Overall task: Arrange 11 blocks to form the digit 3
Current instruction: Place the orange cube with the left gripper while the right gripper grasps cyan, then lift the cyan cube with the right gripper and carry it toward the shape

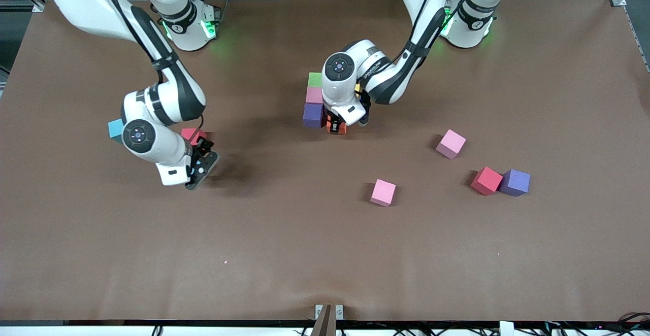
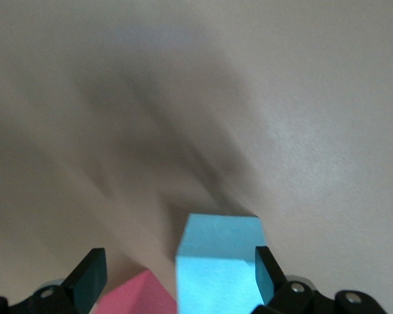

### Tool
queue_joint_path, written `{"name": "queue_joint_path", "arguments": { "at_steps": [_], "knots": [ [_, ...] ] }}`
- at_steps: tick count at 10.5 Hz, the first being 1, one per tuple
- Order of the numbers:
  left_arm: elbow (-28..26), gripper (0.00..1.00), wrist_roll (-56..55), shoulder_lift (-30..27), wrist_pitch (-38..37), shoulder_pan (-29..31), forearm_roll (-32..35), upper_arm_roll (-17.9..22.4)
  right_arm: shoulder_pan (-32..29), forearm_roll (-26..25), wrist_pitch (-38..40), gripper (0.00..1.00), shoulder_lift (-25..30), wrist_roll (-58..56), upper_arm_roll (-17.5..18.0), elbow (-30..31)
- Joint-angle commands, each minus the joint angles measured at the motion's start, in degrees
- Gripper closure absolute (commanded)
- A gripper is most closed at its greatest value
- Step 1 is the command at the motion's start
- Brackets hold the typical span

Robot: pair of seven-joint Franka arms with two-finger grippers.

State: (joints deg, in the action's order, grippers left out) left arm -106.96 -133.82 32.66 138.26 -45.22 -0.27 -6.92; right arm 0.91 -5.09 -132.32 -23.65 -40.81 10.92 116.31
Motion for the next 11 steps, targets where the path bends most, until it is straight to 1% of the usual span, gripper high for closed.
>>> {"name": "queue_joint_path", "arguments": {
  "at_steps": [1, 3, 4, 5, 7, 8, 10, 11],
  "knots": [
    [-1.8, 0.94, -2.8, -1.5, 2.1, -0.8, 1.7, 0.6, -3.3, -1.0, -2.1, 0.00, 1.0, -2.9, 1.5, 1.5],
    [-2.4, 0.94, -4.3, -1.2, 4.2, -0.8, 1.7, 0.6, -3.6, -1.0, -2.6, 0.00, 1.0, -2.5, 1.5, 1.5],
    [-3.0, 0.94, -5.2, -1.0, 6.0, -1.1, 1.8, 0.6, -3.7, -1.0, -4.0, 0.00, 0.6, -2.3, 1.5, 2.2],
    [-3.4, 0.94, -5.4, -0.8, 6.8, -1.6, 1.7, 0.6, -3.7, -1.0, -7.4, 0.00, 0.1, -2.3, 1.5, 4.2],
    [-3.4, 0.94, -6.0, -0.4, 7.0, -2.0, 1.8, 0.6, -3.8, -1.0, -10.1, 0.00, 0.4, -2.4, 1.5, 6.2],
    [-3.5, 0.94, -6.1, -0.5, 7.0, -2.0, 1.8, 0.6, -5.0, -1.1, -11.1, 0.00, 0.4, -3.0, 1.5, 6.7],
    [-3.6, 0.94, -6.6, -0.4, 7.0, -2.4, 1.8, 0.6, -5.8, -1.1, -15.4, 0.00, 0.4, -2.9, 1.5, 9.7],
    [-3.5, 0.94, -6.7, -0.1, 7.0, -2.4, 1.7, 0.6, -6.4, -1.1, -15.5, 0.00, 0.4, -2.9, 1.6, 9.8]
  ]
}}
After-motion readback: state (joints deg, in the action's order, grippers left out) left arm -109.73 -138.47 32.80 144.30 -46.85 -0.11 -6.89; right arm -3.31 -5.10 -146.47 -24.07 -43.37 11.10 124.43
